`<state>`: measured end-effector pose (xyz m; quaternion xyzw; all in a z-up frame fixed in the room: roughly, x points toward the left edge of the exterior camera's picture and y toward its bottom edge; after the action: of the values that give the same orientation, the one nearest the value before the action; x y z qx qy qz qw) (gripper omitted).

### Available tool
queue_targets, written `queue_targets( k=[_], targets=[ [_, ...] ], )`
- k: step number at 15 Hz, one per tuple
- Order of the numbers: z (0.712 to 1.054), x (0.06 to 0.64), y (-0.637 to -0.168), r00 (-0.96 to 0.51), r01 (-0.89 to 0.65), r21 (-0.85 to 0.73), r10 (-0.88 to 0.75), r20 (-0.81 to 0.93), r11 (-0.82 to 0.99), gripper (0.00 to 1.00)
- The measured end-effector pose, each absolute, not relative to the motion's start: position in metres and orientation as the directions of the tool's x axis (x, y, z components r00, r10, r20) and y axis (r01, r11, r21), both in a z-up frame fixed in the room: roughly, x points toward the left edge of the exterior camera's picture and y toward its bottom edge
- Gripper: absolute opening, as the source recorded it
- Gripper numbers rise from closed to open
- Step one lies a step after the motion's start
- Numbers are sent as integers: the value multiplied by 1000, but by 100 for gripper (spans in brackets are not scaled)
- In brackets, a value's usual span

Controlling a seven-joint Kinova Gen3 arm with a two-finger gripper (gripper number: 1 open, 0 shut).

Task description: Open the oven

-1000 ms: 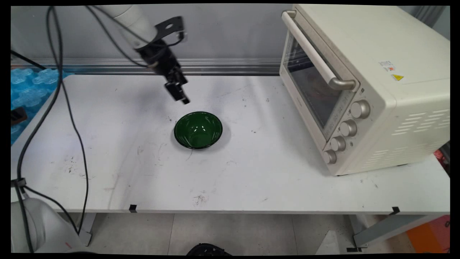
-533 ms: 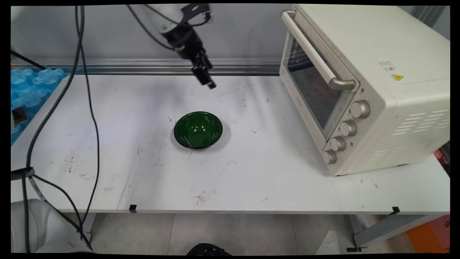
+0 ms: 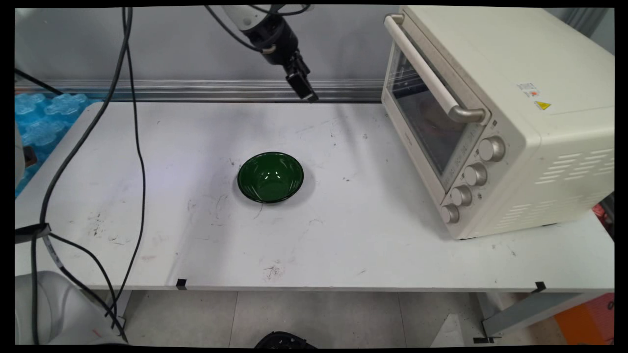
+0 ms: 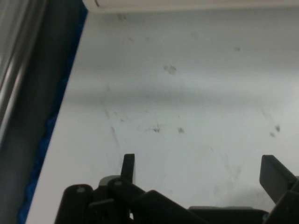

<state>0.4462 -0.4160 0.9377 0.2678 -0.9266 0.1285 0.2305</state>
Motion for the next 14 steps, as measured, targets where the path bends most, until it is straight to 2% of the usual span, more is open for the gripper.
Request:
queue_targets(
  k=[9, 10, 14],
  targets=[
    [969, 398, -416, -715, -593, -121, -451, 534, 796, 100],
    [973, 393, -416, -711, -595, -121, -450, 540, 795, 0],
    [989, 376, -417, -704, -588, -117, -436, 561, 800, 0]
  ],
)
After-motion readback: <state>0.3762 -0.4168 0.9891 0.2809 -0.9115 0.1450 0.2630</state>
